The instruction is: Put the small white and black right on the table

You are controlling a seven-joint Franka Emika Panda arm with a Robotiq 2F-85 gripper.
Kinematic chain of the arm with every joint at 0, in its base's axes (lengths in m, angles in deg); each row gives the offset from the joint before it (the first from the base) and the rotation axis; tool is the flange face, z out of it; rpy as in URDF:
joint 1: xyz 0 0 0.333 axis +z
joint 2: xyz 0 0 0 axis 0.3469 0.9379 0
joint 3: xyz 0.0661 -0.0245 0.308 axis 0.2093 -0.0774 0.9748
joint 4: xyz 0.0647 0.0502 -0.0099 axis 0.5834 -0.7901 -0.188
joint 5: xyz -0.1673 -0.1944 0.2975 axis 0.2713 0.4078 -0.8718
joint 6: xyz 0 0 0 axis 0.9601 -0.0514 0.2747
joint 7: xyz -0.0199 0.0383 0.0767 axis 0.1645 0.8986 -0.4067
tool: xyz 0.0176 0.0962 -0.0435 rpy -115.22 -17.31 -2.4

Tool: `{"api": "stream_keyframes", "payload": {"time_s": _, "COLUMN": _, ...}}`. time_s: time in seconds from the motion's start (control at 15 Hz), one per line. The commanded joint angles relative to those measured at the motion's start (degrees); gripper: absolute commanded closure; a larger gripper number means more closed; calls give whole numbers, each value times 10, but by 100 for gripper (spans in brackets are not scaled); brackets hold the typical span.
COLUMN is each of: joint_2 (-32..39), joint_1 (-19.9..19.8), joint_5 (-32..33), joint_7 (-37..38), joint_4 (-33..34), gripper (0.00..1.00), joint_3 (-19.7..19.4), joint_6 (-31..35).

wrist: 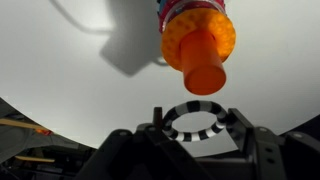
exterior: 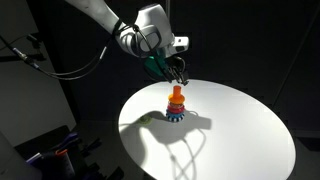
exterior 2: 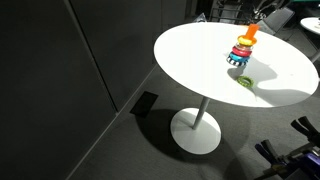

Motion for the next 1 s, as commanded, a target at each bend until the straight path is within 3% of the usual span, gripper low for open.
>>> {"api": "stream_keyframes", "payload": {"time_s": 0.0, "joint_2": -48, "joint_1": -5, "joint_5": 4, "joint_7": -4, "joint_4": -28, "gripper": 59, "joint_3": 3, "joint_6": -35}}
{"api": "stream_keyframes", "payload": {"time_s": 0.53, "joint_2": -107, "joint_1": -15, "joint_5": 7, "joint_7": -24, "joint_4": -78, "gripper": 59, "joint_3": 5, "joint_6": -125}}
{"api": "stream_keyframes", "payload": {"time_s": 0.93, "joint_2": -129, "joint_1": -14, "joint_5": 32, "joint_7": -17, "joint_4": -128, "gripper": 59, "joint_3": 7, "joint_6": -141}}
